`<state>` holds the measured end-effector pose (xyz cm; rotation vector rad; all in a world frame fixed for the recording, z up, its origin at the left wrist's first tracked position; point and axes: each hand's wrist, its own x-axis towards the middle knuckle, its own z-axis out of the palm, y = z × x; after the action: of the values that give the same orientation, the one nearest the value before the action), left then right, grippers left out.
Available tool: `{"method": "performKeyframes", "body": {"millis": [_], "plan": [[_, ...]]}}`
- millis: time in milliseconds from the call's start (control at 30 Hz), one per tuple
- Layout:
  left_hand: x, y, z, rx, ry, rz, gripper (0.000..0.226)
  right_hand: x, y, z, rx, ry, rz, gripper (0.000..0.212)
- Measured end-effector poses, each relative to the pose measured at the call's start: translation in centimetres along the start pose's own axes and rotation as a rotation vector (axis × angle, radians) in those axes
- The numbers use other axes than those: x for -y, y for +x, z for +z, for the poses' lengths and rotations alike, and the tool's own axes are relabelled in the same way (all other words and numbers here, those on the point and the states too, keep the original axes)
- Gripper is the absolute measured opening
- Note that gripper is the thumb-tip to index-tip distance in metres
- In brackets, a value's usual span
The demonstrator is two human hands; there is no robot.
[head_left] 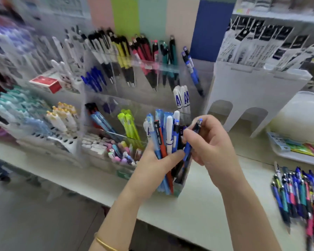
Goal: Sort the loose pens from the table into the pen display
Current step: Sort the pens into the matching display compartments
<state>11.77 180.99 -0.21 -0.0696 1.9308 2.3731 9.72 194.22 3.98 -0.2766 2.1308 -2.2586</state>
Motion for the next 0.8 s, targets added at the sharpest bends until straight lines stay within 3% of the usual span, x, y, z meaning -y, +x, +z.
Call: {"method": "performKeyframes", "body": {"millis": [133,267,467,700,800], "plan": [[-2.4,0.6,-5.7,0.111,0.071,0.019,0.033,-0.6,1.7,5.5,-0.029,-0.191,-0.06,0.023],[-4.3,1.5,-8.7,0.209,0.092,0.029,0.036,0.2,2.7,8.5,-0.118,-0.21,-0.058,0.019],[-5.8,4.0,-9.0,0.189,0.069,0.02,0.031,1.5,4.2,9.4,-0.294,-0.422,-0.145,0.017],[-6.9,6.7,-6.6,0.169,0.0,-0.031,0.027,3.6,5.0,7.2,-0.475,-0.287,-0.205,0.013],[-7.1,7.9,-5.6,0.167,-0.09,-0.057,0.029,4.9,5.9,5.0,-0.656,-0.247,-0.309,0.016]]}}
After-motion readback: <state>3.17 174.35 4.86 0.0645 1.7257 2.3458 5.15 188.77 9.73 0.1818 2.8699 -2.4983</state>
